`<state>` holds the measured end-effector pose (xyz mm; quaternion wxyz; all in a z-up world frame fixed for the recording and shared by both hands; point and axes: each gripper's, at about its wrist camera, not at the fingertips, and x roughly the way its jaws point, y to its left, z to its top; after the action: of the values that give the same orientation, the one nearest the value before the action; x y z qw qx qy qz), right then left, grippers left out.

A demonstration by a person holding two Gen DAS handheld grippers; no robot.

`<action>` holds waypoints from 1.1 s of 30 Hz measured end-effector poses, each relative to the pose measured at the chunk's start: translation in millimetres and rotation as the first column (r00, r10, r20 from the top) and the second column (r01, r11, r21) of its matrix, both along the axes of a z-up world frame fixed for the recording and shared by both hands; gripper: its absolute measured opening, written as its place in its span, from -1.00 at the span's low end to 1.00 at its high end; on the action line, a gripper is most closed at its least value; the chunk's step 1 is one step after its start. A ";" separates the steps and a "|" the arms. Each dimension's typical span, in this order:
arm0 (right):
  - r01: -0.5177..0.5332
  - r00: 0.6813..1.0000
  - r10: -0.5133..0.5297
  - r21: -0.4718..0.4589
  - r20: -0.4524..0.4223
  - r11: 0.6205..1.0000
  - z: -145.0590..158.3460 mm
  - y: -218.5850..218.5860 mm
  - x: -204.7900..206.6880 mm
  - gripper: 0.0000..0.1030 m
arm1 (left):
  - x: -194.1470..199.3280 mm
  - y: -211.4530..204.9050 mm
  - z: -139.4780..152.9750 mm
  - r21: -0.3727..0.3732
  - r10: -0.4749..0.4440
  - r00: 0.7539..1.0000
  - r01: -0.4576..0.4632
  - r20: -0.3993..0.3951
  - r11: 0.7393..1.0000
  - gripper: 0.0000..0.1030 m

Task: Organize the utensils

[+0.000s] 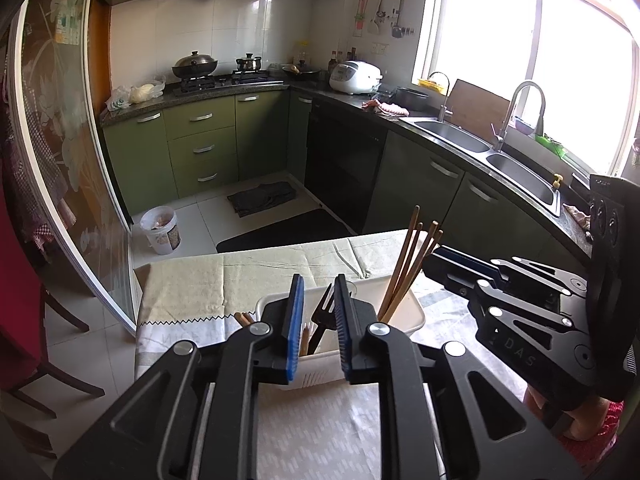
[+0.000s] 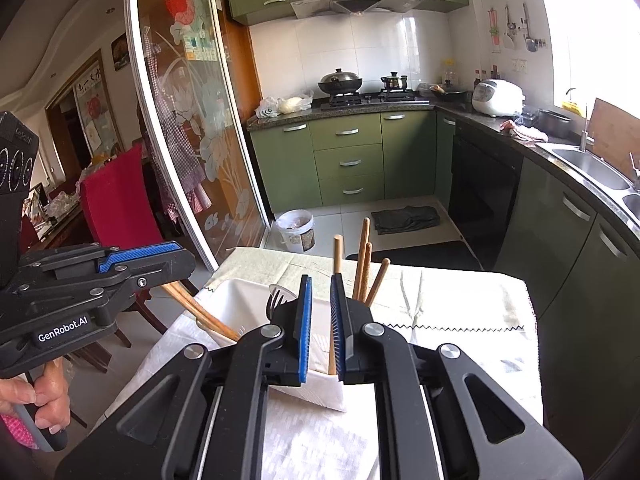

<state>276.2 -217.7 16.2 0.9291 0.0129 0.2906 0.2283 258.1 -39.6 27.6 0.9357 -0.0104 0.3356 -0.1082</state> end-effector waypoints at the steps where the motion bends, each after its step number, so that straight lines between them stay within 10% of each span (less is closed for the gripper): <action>1: 0.003 1.000 -0.003 -0.002 0.017 1.000 5.1 -1.6 -8.5 -0.81 | -6.9 1.2 4.7 -0.004 0.002 1.000 -0.002 0.016 1.000 -0.62; 7: 0.027 0.995 -0.027 0.002 0.093 1.000 24.2 -26.4 -74.9 -0.43 | -76.9 10.3 20.6 0.001 0.040 0.986 -0.041 0.163 0.999 0.60; 12: 0.059 0.993 -0.060 0.013 0.102 0.998 3.4 -54.3 -144.3 0.24 | -139.1 21.9 -10.1 -0.006 0.083 0.981 -0.083 0.178 0.997 0.79; 14: 0.063 0.990 -0.066 0.026 0.121 0.998 -10.2 -61.7 -177.1 0.94 | -161.2 25.3 -24.2 -0.032 0.079 0.985 -0.075 0.156 0.997 0.83; 23: 0.145 0.962 -0.138 -0.013 0.237 0.989 -41.5 -74.7 -295.6 0.91 | -249.3 26.5 -46.6 -0.028 0.118 0.975 -0.115 0.190 0.993 0.87; 33: 0.129 0.966 -0.130 0.022 0.224 0.991 -44.5 -72.9 -321.9 0.91 | -296.1 25.2 -55.9 -0.003 0.153 0.966 -0.156 0.209 0.988 0.88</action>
<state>-45.7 -290.6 -28.3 0.9689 0.0092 0.1811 0.1681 -38.0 -14.4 -28.3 0.9714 -0.0190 0.2344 -0.0333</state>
